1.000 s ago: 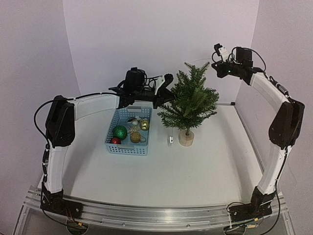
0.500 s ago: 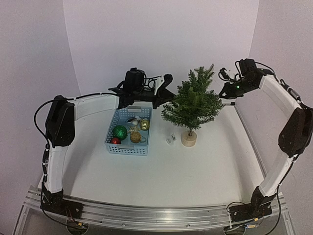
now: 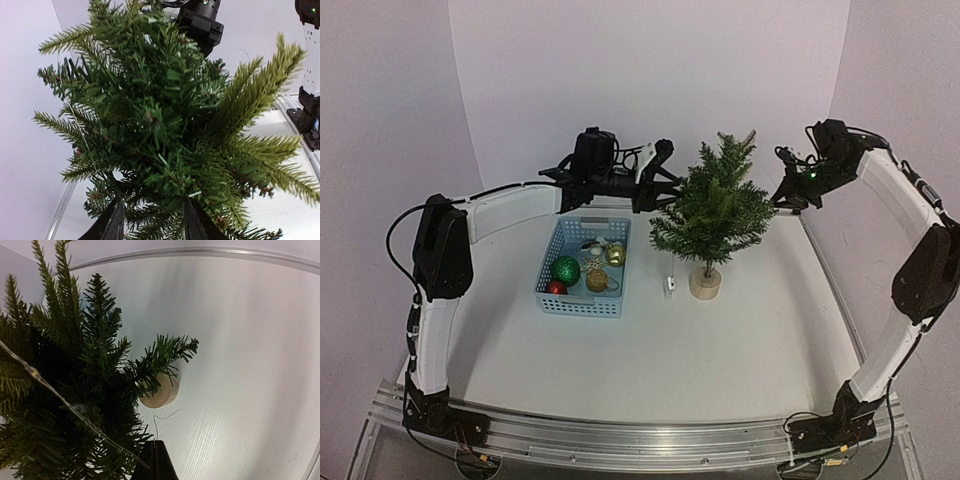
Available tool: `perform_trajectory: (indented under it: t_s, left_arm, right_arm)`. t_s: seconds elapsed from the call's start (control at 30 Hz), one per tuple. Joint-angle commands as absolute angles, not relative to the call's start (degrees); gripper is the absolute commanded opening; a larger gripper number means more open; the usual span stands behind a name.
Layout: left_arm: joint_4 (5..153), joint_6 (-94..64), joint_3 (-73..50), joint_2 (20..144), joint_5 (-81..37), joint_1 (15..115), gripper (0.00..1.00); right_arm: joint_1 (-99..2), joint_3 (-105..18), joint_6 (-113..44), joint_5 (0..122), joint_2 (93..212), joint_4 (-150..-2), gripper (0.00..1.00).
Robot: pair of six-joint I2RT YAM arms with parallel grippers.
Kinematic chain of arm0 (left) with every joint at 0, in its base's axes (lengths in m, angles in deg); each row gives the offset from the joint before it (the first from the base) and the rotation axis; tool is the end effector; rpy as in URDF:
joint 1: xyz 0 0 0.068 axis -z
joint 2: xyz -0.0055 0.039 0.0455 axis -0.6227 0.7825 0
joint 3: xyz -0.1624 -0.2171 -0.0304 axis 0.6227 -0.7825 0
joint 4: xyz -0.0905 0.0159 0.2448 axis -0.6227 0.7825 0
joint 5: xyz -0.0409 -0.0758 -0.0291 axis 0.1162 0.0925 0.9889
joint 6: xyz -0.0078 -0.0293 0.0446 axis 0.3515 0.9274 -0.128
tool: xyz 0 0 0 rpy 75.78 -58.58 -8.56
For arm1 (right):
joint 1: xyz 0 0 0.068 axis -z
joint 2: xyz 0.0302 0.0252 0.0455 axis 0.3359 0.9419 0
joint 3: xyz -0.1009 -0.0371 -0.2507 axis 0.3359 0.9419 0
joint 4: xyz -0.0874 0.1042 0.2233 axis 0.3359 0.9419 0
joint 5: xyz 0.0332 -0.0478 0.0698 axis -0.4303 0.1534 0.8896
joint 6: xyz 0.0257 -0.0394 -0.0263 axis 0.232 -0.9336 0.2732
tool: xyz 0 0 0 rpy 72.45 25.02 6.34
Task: Decorate the small christmas tree
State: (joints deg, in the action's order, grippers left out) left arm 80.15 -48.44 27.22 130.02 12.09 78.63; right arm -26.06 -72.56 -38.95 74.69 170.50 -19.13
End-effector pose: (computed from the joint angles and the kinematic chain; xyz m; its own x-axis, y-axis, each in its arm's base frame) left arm 0.3790 -0.3507 0.3191 0.2291 0.1704 -0.9584 0.9664 0.0781 0.2449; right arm 0.3601 0.0537 0.3758 -0.7932 -0.0469 -0.6071 -0.2940 0.9027 0.3143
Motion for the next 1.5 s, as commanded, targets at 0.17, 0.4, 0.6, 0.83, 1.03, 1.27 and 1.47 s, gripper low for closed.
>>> perform_trajectory:
  t_s: [0.17,0.4,0.6,0.83,1.03,1.27,1.47]
  left_arm:
    - [86.97,-46.05,37.08,126.53,17.39,78.44,0.49]
    - [91.39,-47.22,35.96,125.83,19.52,80.07,0.57]
    - [89.43,-45.39,32.31,126.08,17.88,80.56,0.55]
    - [85.04,-42.75,29.55,126.70,14.29,80.77,0.49]
    - [81.71,-41.89,27.39,127.32,11.31,80.78,0.44]
    - [81.48,-41.50,27.11,127.97,11.00,80.79,0.42]
    - [81.47,-42.01,27.04,127.56,10.88,80.78,0.41]
  right_arm:
    - [-25.99,-94.20,-33.46,70.47,176.32,-0.03,0.00]
    - [-25.93,-98.12,-34.58,71.88,179.69,12.68,0.00]
    - [-25.95,-97.81,-34.59,73.92,179.30,17.13,0.00]
    - [-25.55,-99.40,-33.70,78.68,178.32,17.62,0.00]
    - [-25.56,-90.74,-34.75,79.98,177.40,17.69,0.00]
    - [-25.57,-84.59,-32.84,86.85,178.82,7.31,0.00]
    - [-25.59,-84.28,-31.79,88.71,180.34,2.13,0.04]
